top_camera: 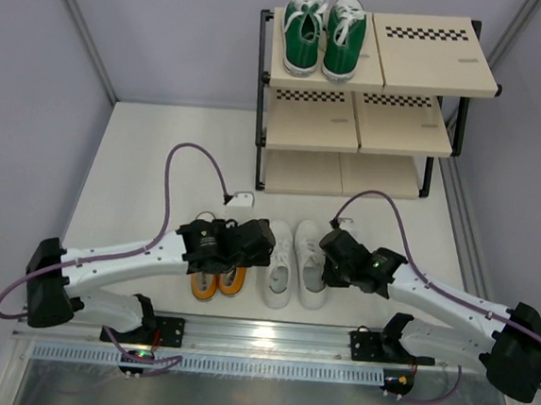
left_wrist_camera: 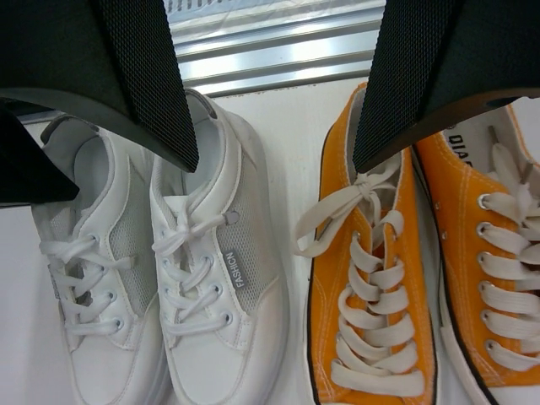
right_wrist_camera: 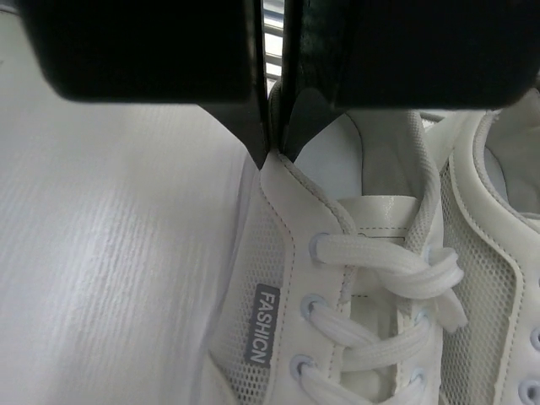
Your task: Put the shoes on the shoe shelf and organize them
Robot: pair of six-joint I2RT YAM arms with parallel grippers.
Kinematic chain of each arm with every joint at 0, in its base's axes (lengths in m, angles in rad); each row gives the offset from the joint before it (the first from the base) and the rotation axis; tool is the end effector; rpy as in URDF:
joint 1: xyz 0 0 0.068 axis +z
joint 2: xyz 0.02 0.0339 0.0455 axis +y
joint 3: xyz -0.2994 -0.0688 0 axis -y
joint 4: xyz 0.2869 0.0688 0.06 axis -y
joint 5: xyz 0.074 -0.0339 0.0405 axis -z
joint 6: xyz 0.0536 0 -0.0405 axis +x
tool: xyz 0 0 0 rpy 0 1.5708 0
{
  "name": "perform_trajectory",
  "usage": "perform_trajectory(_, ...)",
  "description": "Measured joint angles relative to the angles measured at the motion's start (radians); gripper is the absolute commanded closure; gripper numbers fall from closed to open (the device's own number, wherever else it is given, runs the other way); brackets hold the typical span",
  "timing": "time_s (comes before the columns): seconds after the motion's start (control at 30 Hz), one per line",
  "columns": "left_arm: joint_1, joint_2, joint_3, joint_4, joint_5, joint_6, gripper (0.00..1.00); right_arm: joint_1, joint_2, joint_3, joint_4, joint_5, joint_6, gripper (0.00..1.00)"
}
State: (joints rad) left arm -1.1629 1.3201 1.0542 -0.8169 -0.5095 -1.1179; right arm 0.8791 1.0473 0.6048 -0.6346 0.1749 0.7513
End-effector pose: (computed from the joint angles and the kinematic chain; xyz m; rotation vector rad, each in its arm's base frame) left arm 0.1410 -0.2604 0.2793 -0.1045 2.4714 -0.2903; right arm 0.1446 0.1599 0.1925 -0.1112 2.6579 0.3279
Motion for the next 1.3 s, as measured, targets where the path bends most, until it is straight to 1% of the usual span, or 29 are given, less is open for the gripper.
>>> perform_trajectory(0.13, 0.003, -0.089, -0.008, -0.030, -0.040, 0.000, 0.21, 0.000, 0.000, 0.065, -0.049, 0.079, -0.005, 0.97)
perform_trajectory(0.3, 0.047, -0.194, -0.051, -0.041, -0.060, 0.013, 0.20, -0.011, 0.014, 0.211, -0.081, 0.199, -0.012, 0.97)
perform_trajectory(0.37, 0.068, -0.227, -0.072, -0.042, -0.064, 0.026, 0.20, -0.031, 0.020, 0.251, -0.071, 0.232, -0.013, 0.97)
perform_trajectory(0.43, 0.086, -0.253, -0.085, -0.043, -0.066, 0.036, 0.20, -0.076, 0.021, 0.270, -0.055, 0.244, -0.021, 0.97)
perform_trajectory(0.63, 0.099, -0.286, -0.096, -0.039, -0.066, 0.078, 0.19, -0.266, 0.051, 0.271, 0.018, 0.205, -0.111, 0.97)
perform_trajectory(0.7, 0.100, -0.286, -0.096, -0.038, -0.066, 0.089, 0.19, -0.305, 0.077, 0.278, 0.044, 0.196, -0.155, 0.97)
perform_trajectory(0.93, 0.112, -0.276, -0.096, -0.024, -0.065, 0.135, 0.19, -0.370, 0.216, 0.355, 0.137, 0.130, -0.273, 0.97)
perform_trajectory(1.3, 0.118, -0.285, -0.096, -0.018, -0.066, 0.177, 0.19, -0.452, 0.308, 0.357, 0.322, 0.063, -0.336, 0.97)
